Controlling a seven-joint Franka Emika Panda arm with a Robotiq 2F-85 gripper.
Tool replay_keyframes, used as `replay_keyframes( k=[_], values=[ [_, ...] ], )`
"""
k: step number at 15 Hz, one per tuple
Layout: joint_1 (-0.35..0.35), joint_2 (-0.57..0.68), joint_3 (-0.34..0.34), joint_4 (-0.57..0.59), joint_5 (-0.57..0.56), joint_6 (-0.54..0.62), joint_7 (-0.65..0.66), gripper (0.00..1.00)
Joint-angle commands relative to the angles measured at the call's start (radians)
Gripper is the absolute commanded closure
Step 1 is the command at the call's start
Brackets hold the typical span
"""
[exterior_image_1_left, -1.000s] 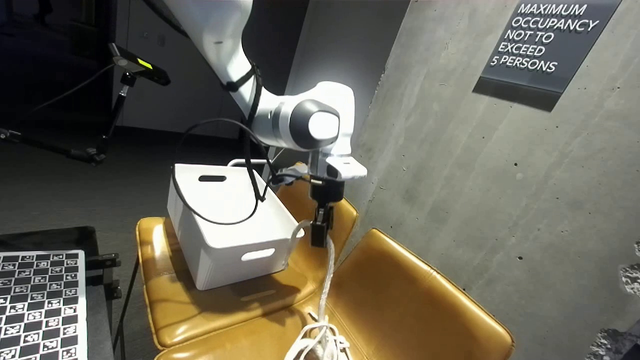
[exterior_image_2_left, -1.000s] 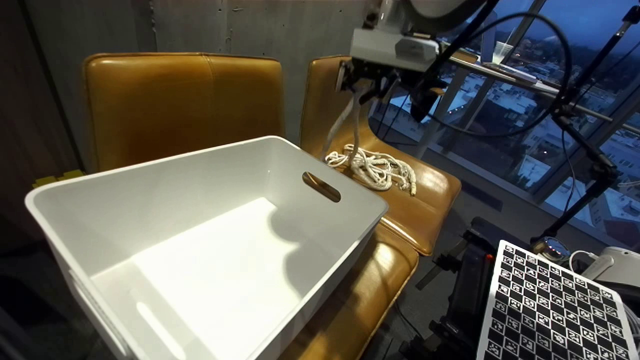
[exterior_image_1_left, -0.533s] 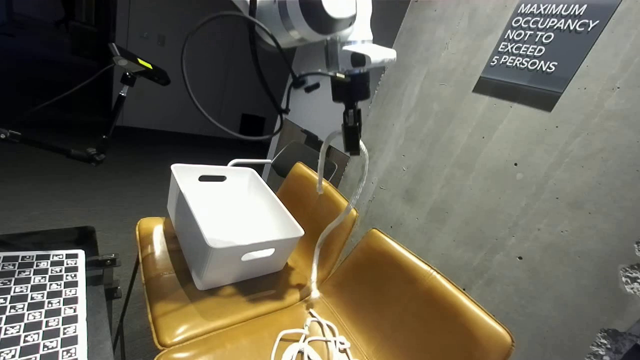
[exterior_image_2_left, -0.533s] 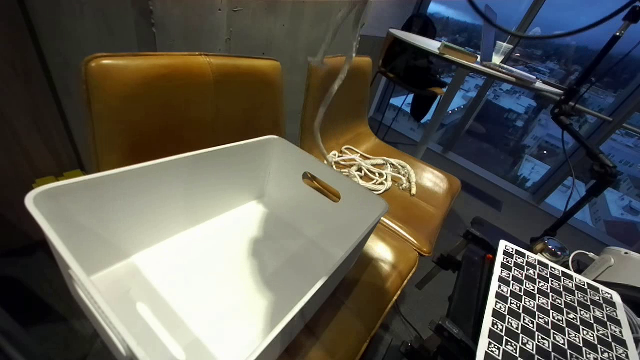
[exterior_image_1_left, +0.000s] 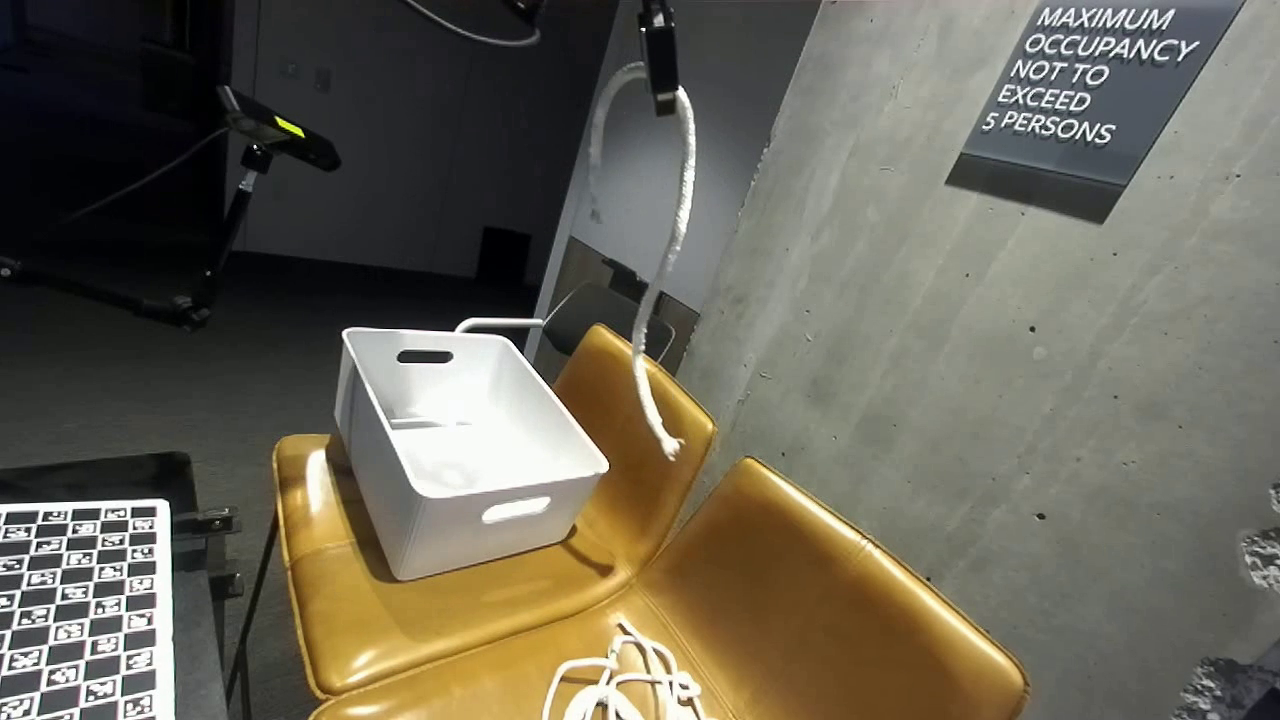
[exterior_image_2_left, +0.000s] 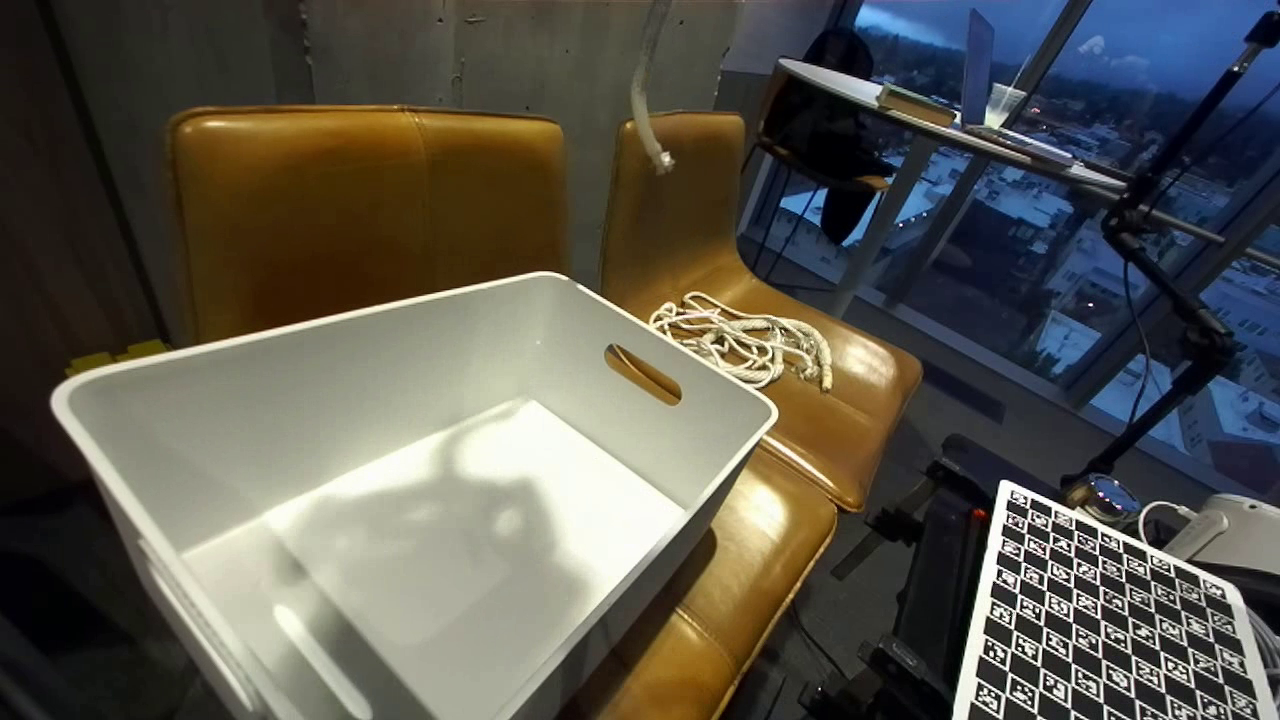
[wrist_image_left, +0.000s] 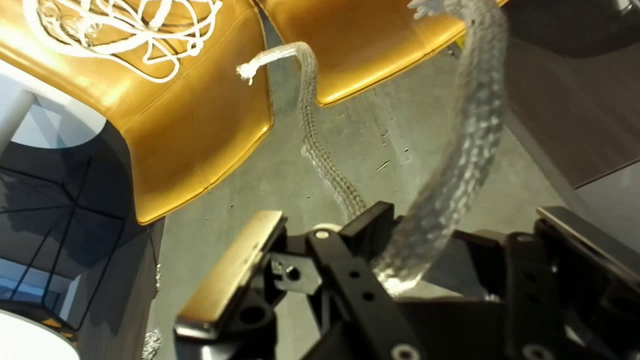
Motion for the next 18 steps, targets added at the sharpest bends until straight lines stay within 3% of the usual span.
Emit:
replay_keyframes(
  k=[1,10,16,17,18],
  values=[
    [0.057,0.055,0.049,0.054,-0.034,-0.058,0.023,1.0],
    [0.144,0.175,0.117,-0.073,0.003,-0.09,0.142,1.0],
    [0.153,0.251,0.1,-0.129,-0.014,-0.071,0.178,1.0],
    [0.152,0.258,0.095,-0.143,-0.016,-0.067,0.178,0.75],
    [0.15,0.264,0.092,-0.161,-0.015,-0.062,0.169,0.74]
  ],
)
